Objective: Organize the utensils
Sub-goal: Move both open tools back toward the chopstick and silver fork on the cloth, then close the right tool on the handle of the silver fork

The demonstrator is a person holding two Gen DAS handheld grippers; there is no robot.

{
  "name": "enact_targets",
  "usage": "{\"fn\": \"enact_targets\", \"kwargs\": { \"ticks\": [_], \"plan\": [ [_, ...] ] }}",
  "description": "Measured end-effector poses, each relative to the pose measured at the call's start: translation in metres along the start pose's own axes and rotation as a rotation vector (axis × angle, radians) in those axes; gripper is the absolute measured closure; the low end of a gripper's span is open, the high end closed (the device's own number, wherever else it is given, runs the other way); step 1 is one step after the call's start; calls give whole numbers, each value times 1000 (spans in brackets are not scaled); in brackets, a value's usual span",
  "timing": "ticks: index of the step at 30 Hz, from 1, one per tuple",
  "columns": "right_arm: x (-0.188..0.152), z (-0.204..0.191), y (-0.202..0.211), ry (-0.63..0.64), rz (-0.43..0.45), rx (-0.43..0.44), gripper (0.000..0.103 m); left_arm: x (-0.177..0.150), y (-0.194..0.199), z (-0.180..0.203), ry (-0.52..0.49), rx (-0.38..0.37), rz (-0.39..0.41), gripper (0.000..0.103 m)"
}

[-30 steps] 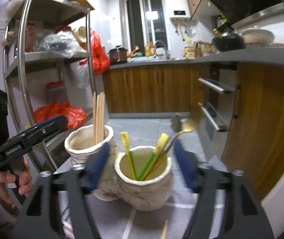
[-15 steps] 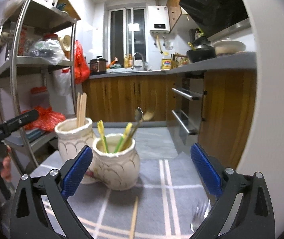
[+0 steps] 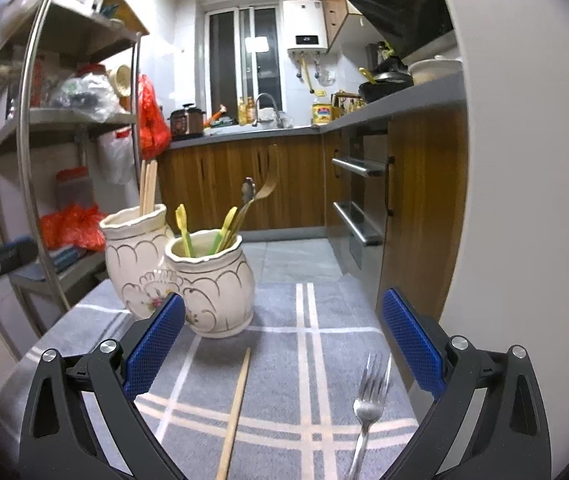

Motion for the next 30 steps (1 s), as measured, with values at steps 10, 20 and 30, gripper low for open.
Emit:
{"fn": "enact_targets", "kwargs": {
  "ticks": [10, 20, 30],
  "plan": [
    [-4, 7, 9, -5, -34, -11, 5, -15, -6, 20, -12, -15, -53, 6],
    [-28, 24, -11, 13, -235, -98, 5, -21, -8, 31, -34, -34, -78, 6],
    [-46, 48, -23, -1, -369, -161, 5, -24, -8, 30, -25, -64, -86, 6]
  ]
}}
Point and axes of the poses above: each gripper's, at about its wrist camera, not at the fingertips, and y roughly against the way its jaws point, z to its right, x to its top, the point moved 2 cm from there along -y, roughly the way its jaws point, and after that the axes turned 5 degrees about -y, right-handed, at the moved point
